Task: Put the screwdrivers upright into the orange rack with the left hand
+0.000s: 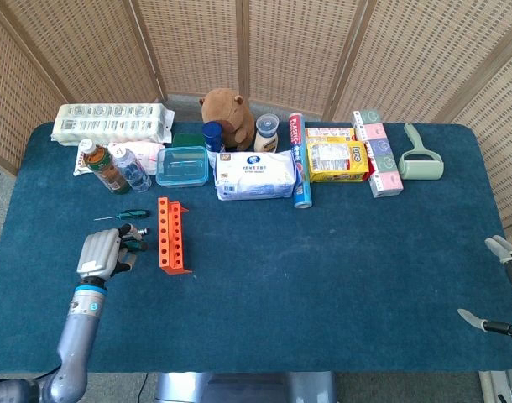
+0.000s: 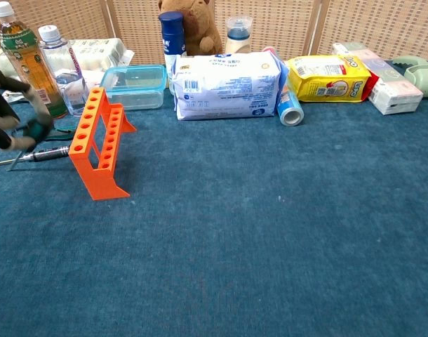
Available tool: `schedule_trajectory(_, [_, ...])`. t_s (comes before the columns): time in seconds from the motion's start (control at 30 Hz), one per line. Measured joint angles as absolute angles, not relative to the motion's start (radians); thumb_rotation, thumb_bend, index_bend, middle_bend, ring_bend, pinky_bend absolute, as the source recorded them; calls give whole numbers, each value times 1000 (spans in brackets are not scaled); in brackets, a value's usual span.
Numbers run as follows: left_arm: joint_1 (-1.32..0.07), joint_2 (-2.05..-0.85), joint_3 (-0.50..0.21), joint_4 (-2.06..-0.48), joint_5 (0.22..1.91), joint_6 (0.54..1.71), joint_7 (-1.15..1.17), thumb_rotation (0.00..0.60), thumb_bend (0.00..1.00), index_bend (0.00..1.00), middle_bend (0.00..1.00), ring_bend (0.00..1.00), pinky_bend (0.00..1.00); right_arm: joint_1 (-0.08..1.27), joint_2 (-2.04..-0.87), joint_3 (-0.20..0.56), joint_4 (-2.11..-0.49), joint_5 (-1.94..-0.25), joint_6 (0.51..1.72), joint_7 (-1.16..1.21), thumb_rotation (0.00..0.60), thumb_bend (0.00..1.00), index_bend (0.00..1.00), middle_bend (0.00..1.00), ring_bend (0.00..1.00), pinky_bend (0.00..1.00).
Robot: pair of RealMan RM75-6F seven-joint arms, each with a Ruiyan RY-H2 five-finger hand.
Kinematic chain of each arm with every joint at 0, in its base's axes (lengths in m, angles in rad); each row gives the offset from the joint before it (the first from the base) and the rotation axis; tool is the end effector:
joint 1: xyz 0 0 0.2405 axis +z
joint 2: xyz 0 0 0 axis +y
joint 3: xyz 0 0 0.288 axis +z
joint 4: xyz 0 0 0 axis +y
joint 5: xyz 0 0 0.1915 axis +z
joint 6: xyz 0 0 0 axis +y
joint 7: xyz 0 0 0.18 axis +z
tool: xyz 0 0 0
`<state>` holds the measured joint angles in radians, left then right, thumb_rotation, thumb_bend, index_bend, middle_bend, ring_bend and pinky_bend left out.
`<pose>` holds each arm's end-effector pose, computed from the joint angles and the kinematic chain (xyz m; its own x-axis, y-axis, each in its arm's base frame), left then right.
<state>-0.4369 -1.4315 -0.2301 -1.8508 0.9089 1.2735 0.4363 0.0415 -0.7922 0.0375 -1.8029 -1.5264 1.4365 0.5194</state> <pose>-0.2361 0.3226 0.0614 0.1615 0.2073 0.9649 0.9804 0.0785 -0.1809 -0.3110 -0.1991 0.2675 0.0239 -0.0660 0.9975 -0.9989 0.0380 0.0265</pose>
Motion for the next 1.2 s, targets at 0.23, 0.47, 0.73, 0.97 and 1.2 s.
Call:
schedule_trajectory(0.23, [-372,-1324,-229,-2009,1009,1353,353,600,377,504,1000,1000,1000,50,-802,40,-1810,-1510,1419,482,600,0,17,17,0,0])
schedule_trajectory(0.47, [-297,-1208,-241,-2148,1101,1447,244,600,378,508,1000,1000,1000,60,-813,40,-1824,-1500,1402,436,600,0,17,17,0,0])
schedule_trajectory(0.73, [-243,-1073,-239,-2250,1136,1460,165,600,378,507,1000,1000,1000,69,-825,42,-1840,-1487,1387,389,600,0,17,17,0,0])
schedule_trajectory(0.97, [-215,-934,-223,-2321,1174,1392,23,600,380,508,1000,1000,1000,72,-828,44,-1842,-1477,1382,380,600,0,17,17,0,0])
schedule_trajectory(1.2, [-213,-805,-213,-2337,1266,1259,-242,600,387,508,1000,1000,1000,70,-826,46,-1842,-1475,1387,385,600,0,17,17,0,0])
